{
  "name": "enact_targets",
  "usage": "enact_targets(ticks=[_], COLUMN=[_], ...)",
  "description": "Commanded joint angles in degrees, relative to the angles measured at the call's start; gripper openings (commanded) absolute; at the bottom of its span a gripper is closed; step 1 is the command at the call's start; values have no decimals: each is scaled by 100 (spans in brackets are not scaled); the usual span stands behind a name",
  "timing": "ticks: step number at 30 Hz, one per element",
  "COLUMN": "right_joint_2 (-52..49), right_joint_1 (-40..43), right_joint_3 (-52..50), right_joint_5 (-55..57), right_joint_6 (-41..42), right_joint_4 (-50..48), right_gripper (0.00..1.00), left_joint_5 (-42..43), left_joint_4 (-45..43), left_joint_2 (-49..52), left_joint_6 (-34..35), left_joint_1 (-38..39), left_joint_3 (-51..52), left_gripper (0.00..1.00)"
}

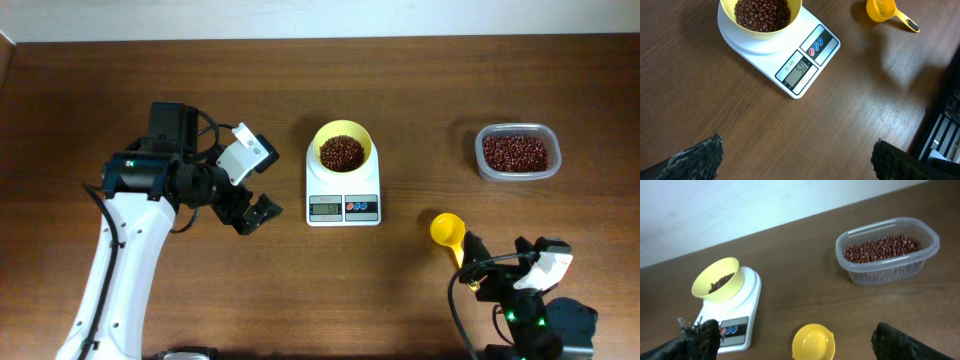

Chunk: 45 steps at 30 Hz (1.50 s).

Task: Scoop item into bowl and weigh 50g on scale

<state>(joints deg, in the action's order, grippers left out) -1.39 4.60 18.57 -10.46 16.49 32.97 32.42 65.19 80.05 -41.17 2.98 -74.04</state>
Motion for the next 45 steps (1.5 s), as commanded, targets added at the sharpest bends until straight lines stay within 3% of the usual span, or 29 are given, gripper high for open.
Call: enact_targets(ticks=[1, 5, 11, 13, 18, 37, 42, 45], right_joint_2=[-4, 0, 120, 120, 120, 118, 118, 118], right_joint_1=[-50, -50, -219, -483, -492, -487, -487, -487], right_joint_3=[-645, -1231, -1460, -1801, -1825, -1825, -1825, -1825], right_joint_5=[66, 66, 358, 723, 776, 815, 815, 815], right_joint_6=[-24, -24, -278, -411, -879, -876, -876, -876], right_joint_4=[-643, -1705, -2026, -2822, -2850, -2859, -2859, -2859], right_gripper=[99, 99, 99, 99, 99, 99, 99, 99], left_joint_5=[81, 81, 81, 81, 81, 81, -621, -1045], left_joint_4=[4, 4, 4, 4, 4, 24, -7, 605], left_joint_2=[-2, -2, -2, -2, -2, -2, -317, -1202], left_joint_6=[-114, -114, -114, -114, -114, -111, -90, 691], left_joint_1=[-4, -4, -4, -4, -4, -4, -4, -4], left_joint_3=[-11, -11, -11, -11, -11, -11, -20, -15], left_gripper=[99, 99, 99, 99, 99, 99, 99, 99])
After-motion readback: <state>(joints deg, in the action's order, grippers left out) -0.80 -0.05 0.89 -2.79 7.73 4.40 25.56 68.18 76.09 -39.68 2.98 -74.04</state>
